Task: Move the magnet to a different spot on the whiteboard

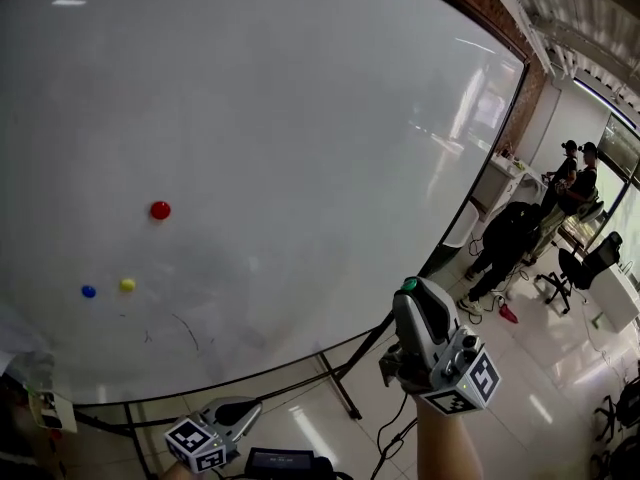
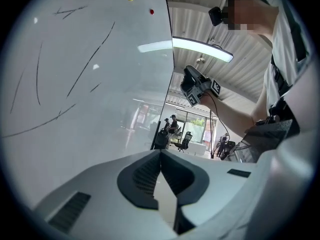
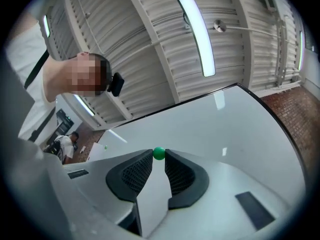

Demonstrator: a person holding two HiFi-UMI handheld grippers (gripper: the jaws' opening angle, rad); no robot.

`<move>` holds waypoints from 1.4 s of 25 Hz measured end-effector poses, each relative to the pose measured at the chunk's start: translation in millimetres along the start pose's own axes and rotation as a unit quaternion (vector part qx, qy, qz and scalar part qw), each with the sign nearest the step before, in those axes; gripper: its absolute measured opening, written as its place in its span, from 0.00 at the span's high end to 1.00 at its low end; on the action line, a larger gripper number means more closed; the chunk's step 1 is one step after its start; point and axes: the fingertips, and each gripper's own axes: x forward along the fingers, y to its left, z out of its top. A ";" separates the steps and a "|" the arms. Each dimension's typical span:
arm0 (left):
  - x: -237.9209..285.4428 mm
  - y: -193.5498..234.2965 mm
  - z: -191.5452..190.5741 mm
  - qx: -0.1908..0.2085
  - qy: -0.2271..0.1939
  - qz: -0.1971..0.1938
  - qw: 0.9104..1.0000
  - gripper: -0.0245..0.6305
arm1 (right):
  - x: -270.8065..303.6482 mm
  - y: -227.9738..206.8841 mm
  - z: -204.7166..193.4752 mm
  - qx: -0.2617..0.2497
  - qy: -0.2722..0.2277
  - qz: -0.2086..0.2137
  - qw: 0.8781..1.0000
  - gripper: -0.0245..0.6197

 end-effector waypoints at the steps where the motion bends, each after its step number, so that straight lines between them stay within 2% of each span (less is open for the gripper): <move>1: 1.3 -1.0 -4.4 -0.002 0.003 -0.008 1.000 0.91 | -6.0 1.6 -0.1 0.007 0.000 -0.003 1.000 0.80; 5: 13.7 -12.5 -9.3 -0.004 0.015 -0.034 0.999 0.91 | -33.3 4.3 2.7 0.027 0.004 -0.015 1.000 0.80; 8: 26.2 -25.1 -8.3 0.002 0.019 -0.054 0.998 0.91 | -56.0 11.9 5.5 0.045 0.002 -0.010 0.999 0.80; 14: 48.4 -54.2 -1.8 0.021 0.018 -0.061 0.998 0.91 | -101.3 15.1 12.4 0.083 -0.011 0.003 0.997 0.80; 18: 68.7 -70.8 3.5 0.031 0.012 -0.046 0.998 0.91 | -130.8 3.5 23.1 0.099 -0.017 0.011 0.995 0.80; 26: 102.1 -120.4 22.9 0.026 -0.013 0.000 1.000 0.91 | -198.5 2.9 36.1 0.150 -0.013 0.056 0.987 0.80; 31: 118.1 -153.1 20.9 0.035 -0.023 0.019 0.999 0.91 | -244.5 -0.3 34.7 0.179 0.000 0.060 0.982 0.80; 35: 128.4 -174.4 19.5 0.050 -0.031 0.022 0.998 0.91 | -273.1 2.1 34.5 0.172 0.016 0.064 0.983 0.80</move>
